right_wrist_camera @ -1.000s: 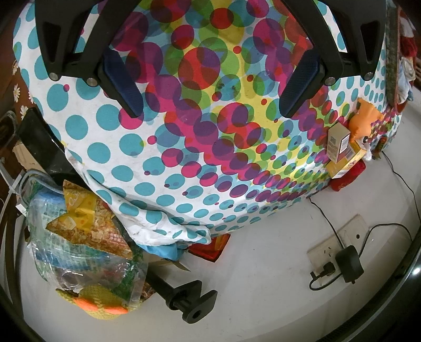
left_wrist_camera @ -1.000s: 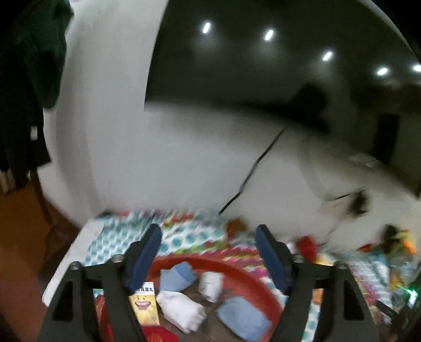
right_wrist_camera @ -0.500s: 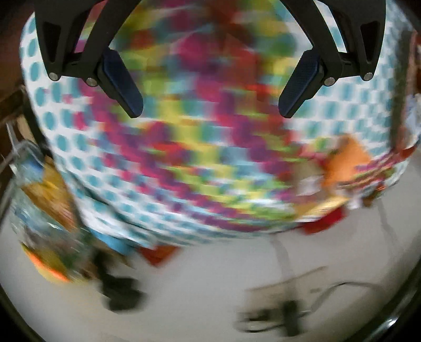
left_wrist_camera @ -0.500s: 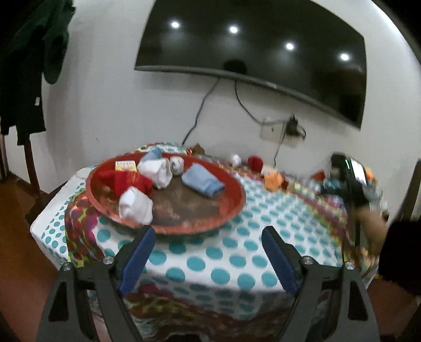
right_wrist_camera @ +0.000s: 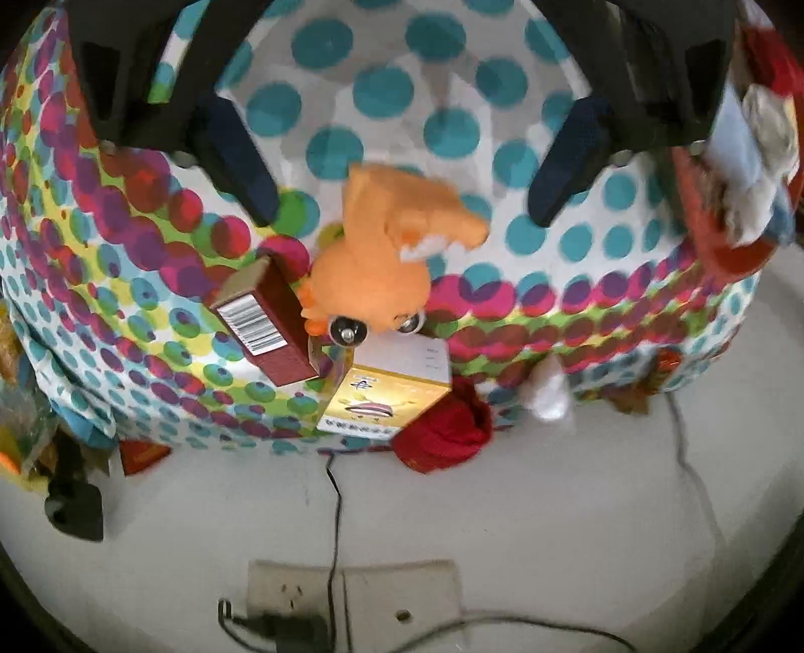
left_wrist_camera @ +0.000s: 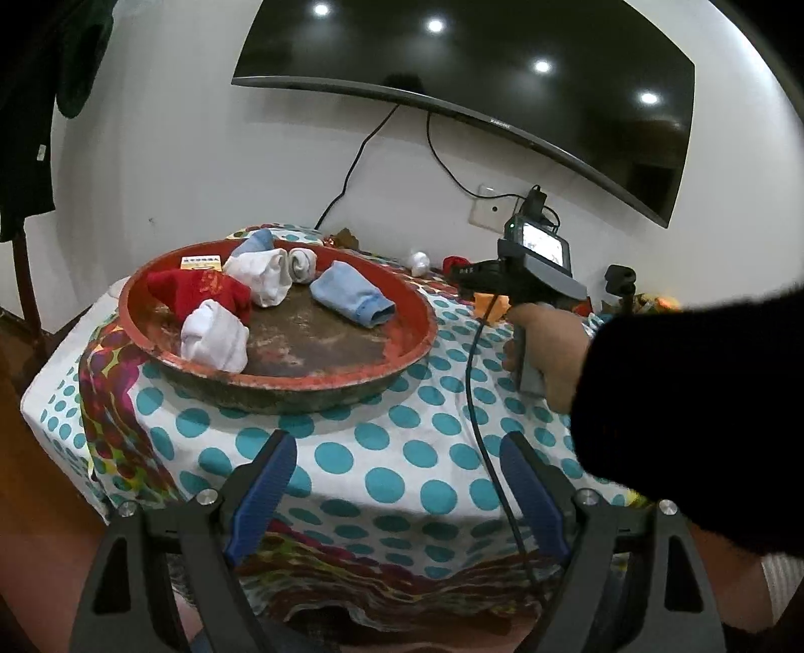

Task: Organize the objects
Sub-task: 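Reach to the orange plush toy and grasp it with the right gripper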

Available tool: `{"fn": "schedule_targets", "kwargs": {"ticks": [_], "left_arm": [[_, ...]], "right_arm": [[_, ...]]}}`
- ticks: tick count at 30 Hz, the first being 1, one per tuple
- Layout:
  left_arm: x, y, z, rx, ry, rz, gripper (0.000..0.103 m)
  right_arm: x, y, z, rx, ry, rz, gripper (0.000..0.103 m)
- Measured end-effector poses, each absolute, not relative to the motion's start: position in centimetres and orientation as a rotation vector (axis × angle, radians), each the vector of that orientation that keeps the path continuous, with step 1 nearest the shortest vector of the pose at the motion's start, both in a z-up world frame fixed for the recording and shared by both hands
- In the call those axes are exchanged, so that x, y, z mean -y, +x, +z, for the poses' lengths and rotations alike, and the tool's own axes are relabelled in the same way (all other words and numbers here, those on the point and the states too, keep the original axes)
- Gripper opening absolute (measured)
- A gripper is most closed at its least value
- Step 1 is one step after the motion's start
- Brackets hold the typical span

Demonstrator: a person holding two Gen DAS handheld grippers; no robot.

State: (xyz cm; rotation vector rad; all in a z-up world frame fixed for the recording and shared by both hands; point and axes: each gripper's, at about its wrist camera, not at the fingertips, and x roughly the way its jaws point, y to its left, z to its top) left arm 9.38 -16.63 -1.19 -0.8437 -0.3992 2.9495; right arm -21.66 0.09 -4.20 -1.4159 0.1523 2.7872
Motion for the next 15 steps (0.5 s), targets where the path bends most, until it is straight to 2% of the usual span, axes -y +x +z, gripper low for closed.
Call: {"fn": "schedule_targets", "kwargs": {"ticks": [1,2,4,9,15], "left_arm": [[16.6,9.3,-1.2,0.397,-0.859,2.947,0.085],[16.7,9.2,-1.3,0.404,-0.864,2.941,0.085],[17.0,9.1,-1.3,0.424,-0.86,2.943,0.085],[16.9,9.2,-1.2,0.416,-0.853,2.962,0.085],[15.8,9.5,-1.3,0.35,-0.87,2.985,0.085]], "right_arm": [[-0.3,-22.0,-4.3,-0.18,-1.427,2.782,0.047],[-0.8,-22.0,-4.1,-0.206,-1.415,2.793,0.041],[-1.3,-21.7,-3.9,-0.223,-1.436,2.827,0.04],[-2.9,-18.8,-2.5,-0.069,-1.393,2.894,0.04],[-10.0,-15.5,-0.9,-0.054,-1.328,2.833,0.04]]}}
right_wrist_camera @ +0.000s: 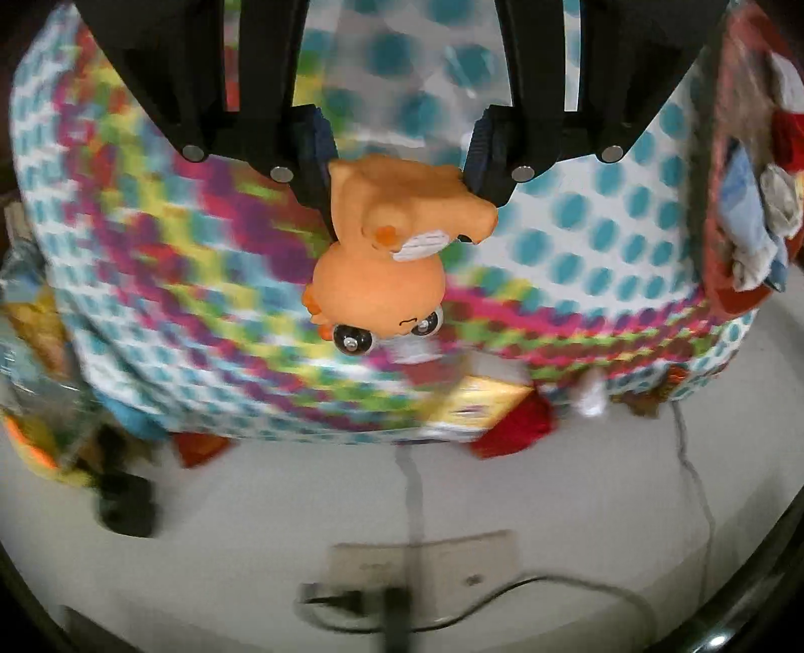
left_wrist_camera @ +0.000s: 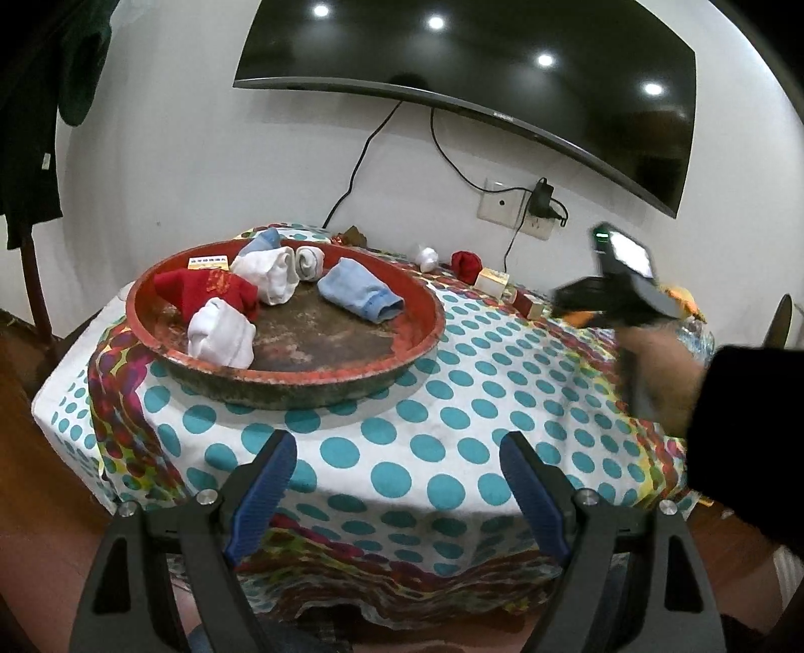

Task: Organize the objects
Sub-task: 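Reach to the orange plush toy and grasp it with the right gripper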

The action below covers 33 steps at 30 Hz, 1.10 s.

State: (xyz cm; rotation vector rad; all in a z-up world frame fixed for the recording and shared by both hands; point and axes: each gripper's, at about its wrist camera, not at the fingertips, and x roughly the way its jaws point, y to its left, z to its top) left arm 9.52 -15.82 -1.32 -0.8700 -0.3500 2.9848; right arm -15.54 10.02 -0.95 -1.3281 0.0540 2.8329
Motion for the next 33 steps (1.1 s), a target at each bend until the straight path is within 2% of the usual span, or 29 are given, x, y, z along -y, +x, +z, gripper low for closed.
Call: {"fn": "schedule_targets", "kwargs": {"ticks": [8,13,16,25,33], "left_arm": [[14.8,10.0,-1.2,0.288,-0.88,3.019,0.085],[15.0,10.0,-1.5,0.329,-0.92,3.01,0.085],[15.3,9.8,-2.3,0.349,-0.97,2.995,0.085],[16.4,9.8,-2.1,0.43,-1.007,3.012,0.085],[17.8,9.8,-1.9,0.492,-1.013,3.058,0.085]], "right_arm": [[-19.9,-11.2,2.1,-0.079,-1.218,2.73,0.04],[-24.2,-9.3,3.9,-0.165,-1.18,2.69,0.04],[-25.0,-9.2,5.3,-0.138,-1.15,2.69,0.04],[-22.4,-8.8,8.2,-0.126,-1.105,2.737,0.04],[-14.4,-8.8,10.3,-0.013,-1.049,2.872,0.04]]}}
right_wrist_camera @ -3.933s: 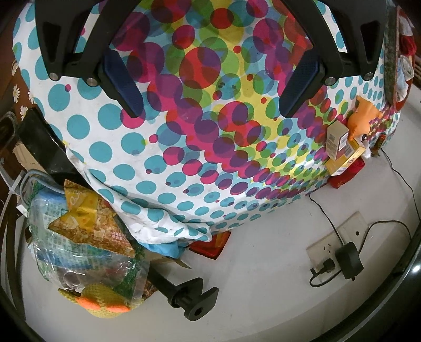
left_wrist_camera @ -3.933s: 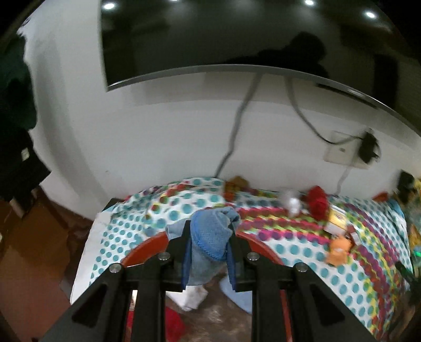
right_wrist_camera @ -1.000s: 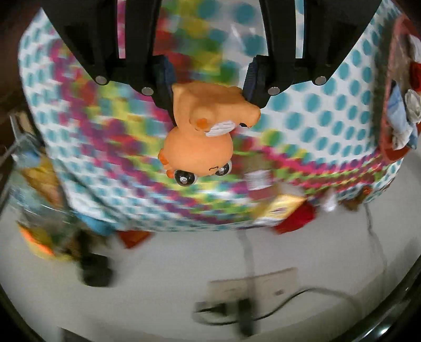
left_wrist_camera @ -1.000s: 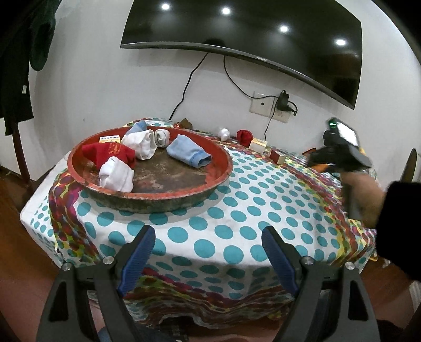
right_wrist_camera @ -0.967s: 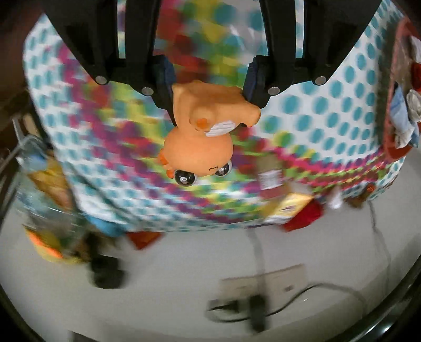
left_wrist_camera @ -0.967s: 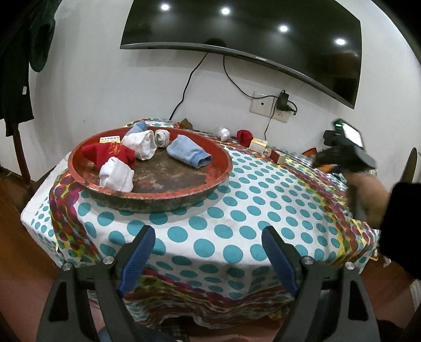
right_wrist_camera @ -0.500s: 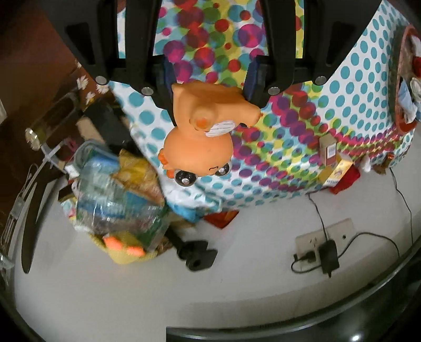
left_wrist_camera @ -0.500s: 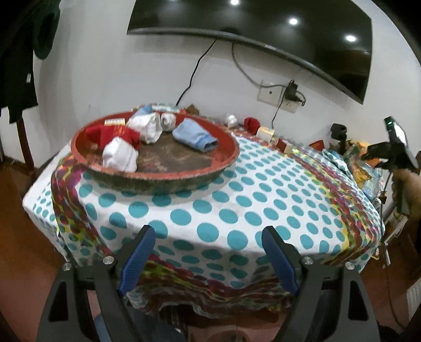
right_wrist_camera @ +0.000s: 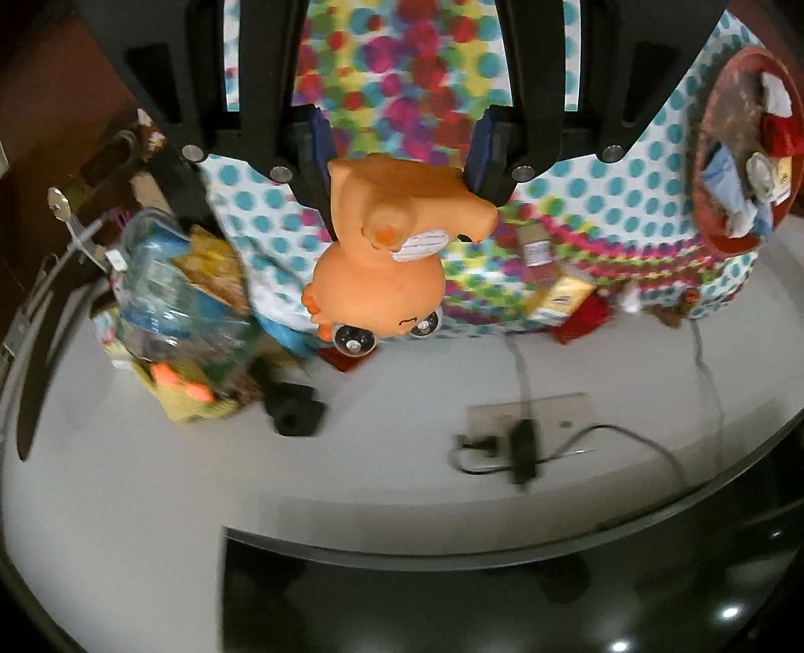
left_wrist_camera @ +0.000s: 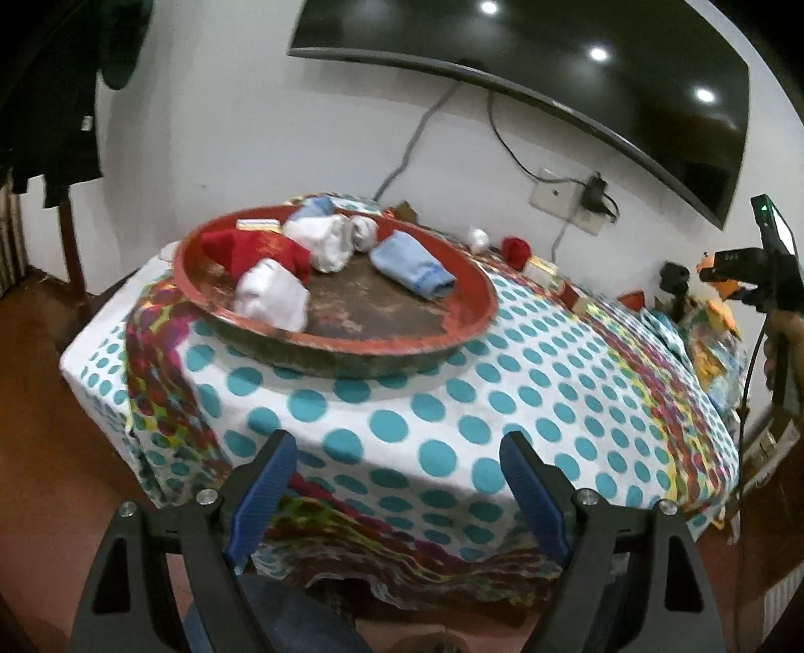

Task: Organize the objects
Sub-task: 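Reach to the orange plush toy and grasp it with the right gripper, then carry the orange plush toy over the red tray with the right gripper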

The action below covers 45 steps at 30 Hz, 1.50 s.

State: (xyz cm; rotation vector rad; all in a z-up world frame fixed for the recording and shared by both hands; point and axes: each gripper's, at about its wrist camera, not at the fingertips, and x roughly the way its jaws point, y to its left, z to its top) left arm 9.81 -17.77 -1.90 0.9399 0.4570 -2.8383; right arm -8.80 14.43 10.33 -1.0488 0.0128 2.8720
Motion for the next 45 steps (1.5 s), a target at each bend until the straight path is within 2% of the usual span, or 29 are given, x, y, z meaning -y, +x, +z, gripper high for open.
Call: {"fn": "schedule_targets", "kwargs": {"ticks": [11,19,45], "left_arm": [[18.1,10.1,-2.0,-0.442,0.914,-2.796,0.085],[18.8,10.1,-2.1,-0.458,0.904,-2.768,0.085],[19.7,10.2,-2.3,-0.478,0.904,-2.708,0.085]], "right_arm": [[1.0,-8.7,8.0,0.143,-1.161,3.074,0.04],[7.8,-7.5,6.5,0.288,-1.219,3.158,0.04],[15.9,-3.7,1.1,0.504,-1.448,3.251,0.04]]}}
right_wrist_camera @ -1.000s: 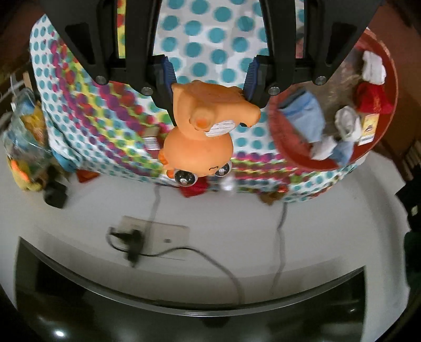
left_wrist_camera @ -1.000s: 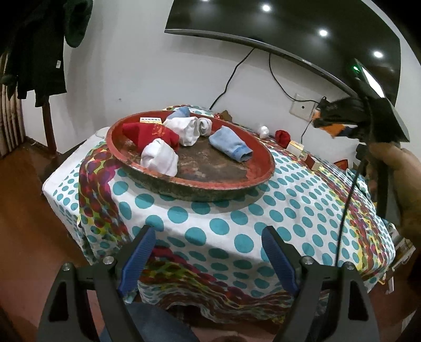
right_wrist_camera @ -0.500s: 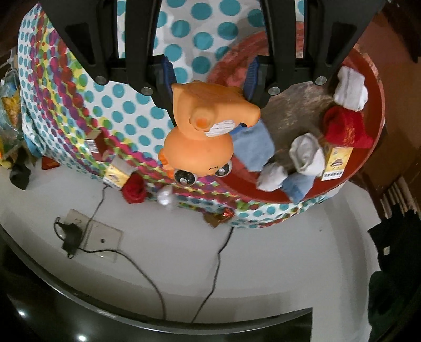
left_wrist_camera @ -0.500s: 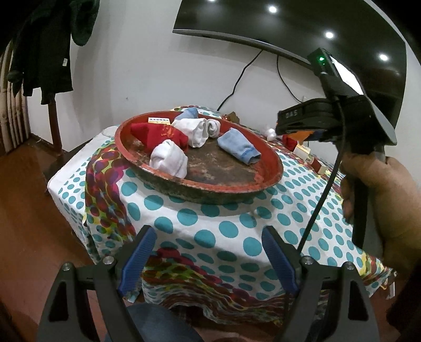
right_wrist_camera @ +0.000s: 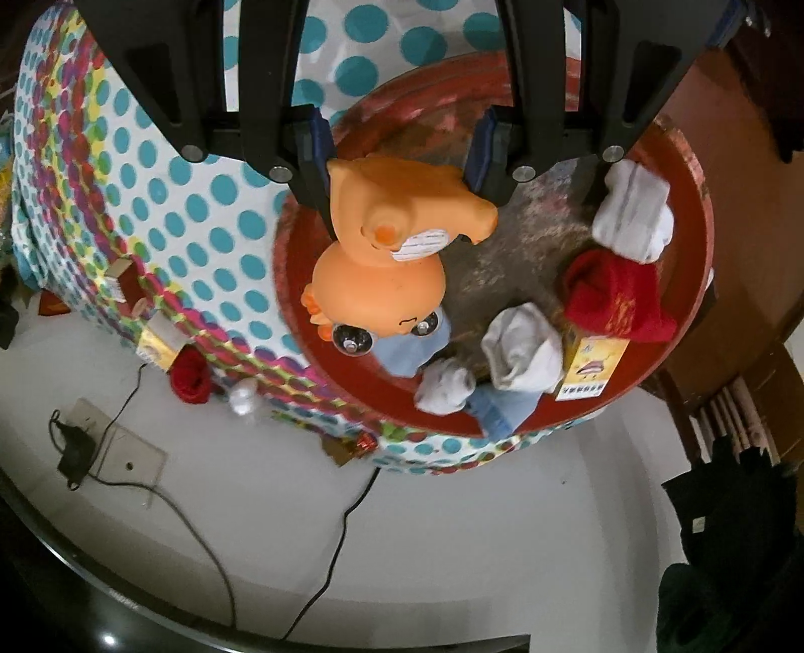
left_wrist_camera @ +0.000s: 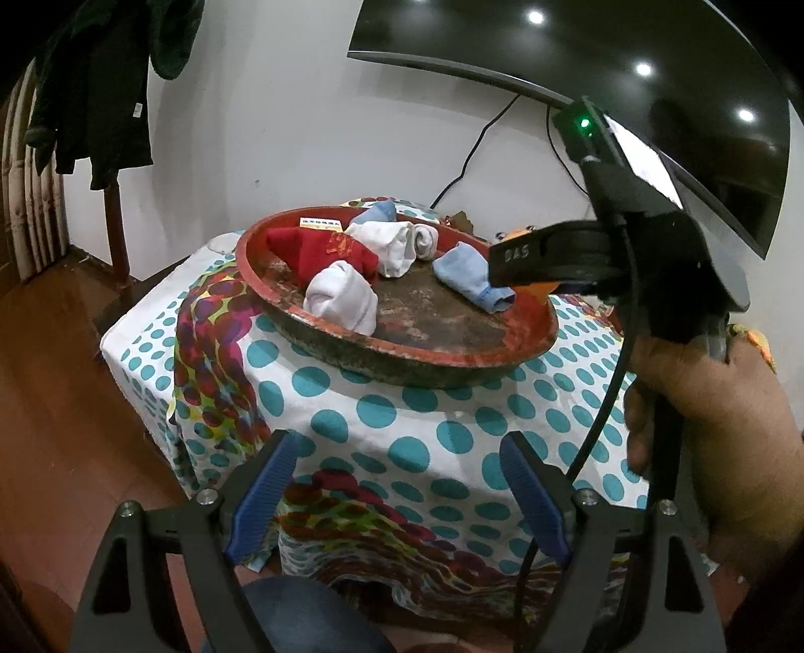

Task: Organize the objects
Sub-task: 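Carry the orange plush toy over the red tray with the right gripper, then open the right gripper to drop the orange plush toy onto the tray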

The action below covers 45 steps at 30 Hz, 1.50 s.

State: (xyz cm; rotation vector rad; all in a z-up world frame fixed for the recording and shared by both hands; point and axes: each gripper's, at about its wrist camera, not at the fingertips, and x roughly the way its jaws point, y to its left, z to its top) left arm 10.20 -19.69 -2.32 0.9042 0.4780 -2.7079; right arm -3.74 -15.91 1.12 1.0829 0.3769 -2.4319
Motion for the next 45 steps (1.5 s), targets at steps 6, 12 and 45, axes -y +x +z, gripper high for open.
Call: {"fn": "schedule_targets", "kwargs": {"ticks": [6,12,45], "left_arm": [[19.8,10.1,-2.5,-0.485,0.914,-2.694,0.085],[19.9,10.1,-2.8,-0.489,0.927,-2.679,0.085],[17.8,10.9,-0.1,-0.521,0.742,-3.012,0.085]], "right_arm": [[17.0,-3.1,0.1,-0.388,1.099,-2.38,0.041],[18.0,-2.8,-0.9,-0.404,1.122,-2.317,0.041],[-8.7,-11.1,2.3,-0.227,1.165,-2.967,0.102]]}}
